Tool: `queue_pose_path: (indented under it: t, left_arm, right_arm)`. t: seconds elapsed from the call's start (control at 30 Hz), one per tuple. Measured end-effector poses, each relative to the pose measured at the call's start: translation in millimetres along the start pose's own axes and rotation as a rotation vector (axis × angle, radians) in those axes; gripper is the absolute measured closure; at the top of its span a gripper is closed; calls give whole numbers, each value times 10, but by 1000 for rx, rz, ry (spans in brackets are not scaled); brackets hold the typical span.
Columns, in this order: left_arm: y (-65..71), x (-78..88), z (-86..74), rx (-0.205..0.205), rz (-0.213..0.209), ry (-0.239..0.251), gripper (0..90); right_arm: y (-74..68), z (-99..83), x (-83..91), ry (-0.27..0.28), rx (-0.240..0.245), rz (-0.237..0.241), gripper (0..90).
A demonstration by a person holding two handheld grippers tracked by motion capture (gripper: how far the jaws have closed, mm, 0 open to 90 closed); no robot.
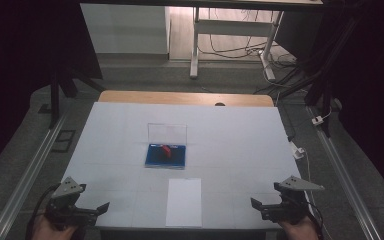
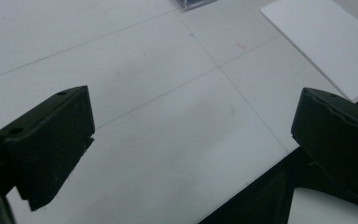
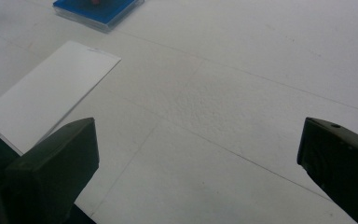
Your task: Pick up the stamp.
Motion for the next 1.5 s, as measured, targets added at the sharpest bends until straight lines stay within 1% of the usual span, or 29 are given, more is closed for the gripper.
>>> queue_pose_path:
  t: [0.03,0.13,0.23,0.33,0.47,0.53,0.67,0.73,0.8,0.87,0.93,1.0,1.1,1.23,1.3,1.43,1.5]
  left_arm:
    - [13,0,4,1,-10,6,0]
    - [21,-2,0,-8,-8,2,0]
    - [21,-4,-2,-8,-6,0,0]
    - [14,1,-2,1,-9,6,0]
    - [4,7,-2,11,-18,11,0]
    - [-3,4,-2,17,-18,7,0]
    - [11,-6,-6,5,-7,-4,0]
    - [13,-6,-5,2,-9,-4,0]
    - [9,0,-4,4,-22,-2,0]
    - [-2,8,1,19,-40,3,0]
    - [-9,12,4,27,-48,5,0]
    - [-8,13,8,36,-53,-4,0]
    - [20,22,37,22,-55,1,0]
    - [54,44,84,15,-83,19,0]
    - [60,43,104,15,-93,18,0]
    - [72,7,126,-22,-93,23,0]
    - [86,-16,141,-33,-96,27,0]
  right_arm:
    - [-4,1,-1,1,4,6,0]
    - [3,-1,-5,-3,-4,6,0]
    - [-6,2,-10,-3,5,13,0]
    - [-8,2,-14,-5,1,19,0]
    - [-22,2,-19,-12,14,24,0]
    - [-32,2,-25,-17,12,34,0]
    - [-27,2,-22,-15,9,34,0]
    - [-27,2,-25,-16,5,39,0]
    - [-28,1,-28,-22,12,40,0]
    - [-30,0,-30,-24,16,39,0]
    - [-39,-1,-35,-29,23,40,0]
    - [-41,-1,-36,-31,23,40,0]
    - [-44,-3,-40,-36,27,40,0]
    - [-46,-3,-45,-38,29,39,0]
    - [-49,-3,-47,-40,29,43,0]
    - [-57,-4,-50,-47,42,42,0]
    - [-64,-3,-56,-46,47,45,0]
Point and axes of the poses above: each handheld gripper's, and its own axes: x roughly backward along the jaws, z roughly out of its top, y roughly to its right, the point moved 6 cm from there along -x, roughly forward along the jaws, and after that the axes turned 10 degrees about x, right-handed, at the moved point
